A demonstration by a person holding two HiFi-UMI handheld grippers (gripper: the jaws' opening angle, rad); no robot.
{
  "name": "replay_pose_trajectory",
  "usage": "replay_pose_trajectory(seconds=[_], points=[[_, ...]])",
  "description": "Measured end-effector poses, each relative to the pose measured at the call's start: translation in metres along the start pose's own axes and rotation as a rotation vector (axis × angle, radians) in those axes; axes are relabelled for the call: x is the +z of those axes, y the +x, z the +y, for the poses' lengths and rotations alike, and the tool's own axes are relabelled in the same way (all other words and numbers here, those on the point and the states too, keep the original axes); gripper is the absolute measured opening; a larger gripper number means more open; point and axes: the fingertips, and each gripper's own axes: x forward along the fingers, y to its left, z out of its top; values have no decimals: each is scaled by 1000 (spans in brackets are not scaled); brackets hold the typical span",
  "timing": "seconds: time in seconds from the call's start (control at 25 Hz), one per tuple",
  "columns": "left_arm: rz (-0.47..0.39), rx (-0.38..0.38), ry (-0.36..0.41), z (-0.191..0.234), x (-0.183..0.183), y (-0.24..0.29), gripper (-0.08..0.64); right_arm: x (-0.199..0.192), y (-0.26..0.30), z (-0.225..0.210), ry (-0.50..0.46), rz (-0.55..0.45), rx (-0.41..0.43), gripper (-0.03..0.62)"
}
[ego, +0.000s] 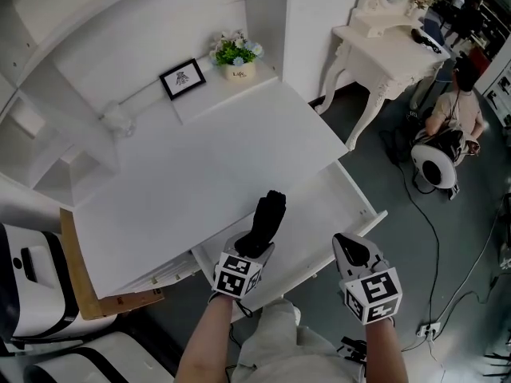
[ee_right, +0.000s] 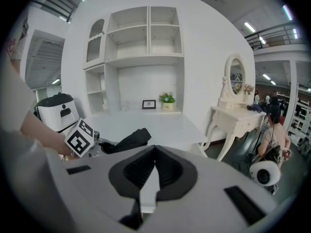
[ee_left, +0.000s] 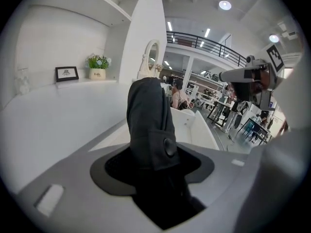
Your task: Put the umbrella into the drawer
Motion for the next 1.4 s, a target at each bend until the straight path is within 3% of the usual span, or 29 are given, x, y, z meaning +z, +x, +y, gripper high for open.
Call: replay_pose_trajectory(seconds=[0.48,0.72,0.96,1.12,1.4], points=[[169,-25,-38,-4,-50,23,252,-15,14,18,8,42,38,6],[219,4,-96,1,-69,29,252,-18,18,22,7,58,50,6],[251,60,-171,11,-85,31,252,-23,19,28,-5,79,64,6],[261,129,-267,23,-95,28,252,-25,21,31,-9,83,73,6],[275,237,-351,46,-107,21,252,-27,26,37,-17,94,97,6]])
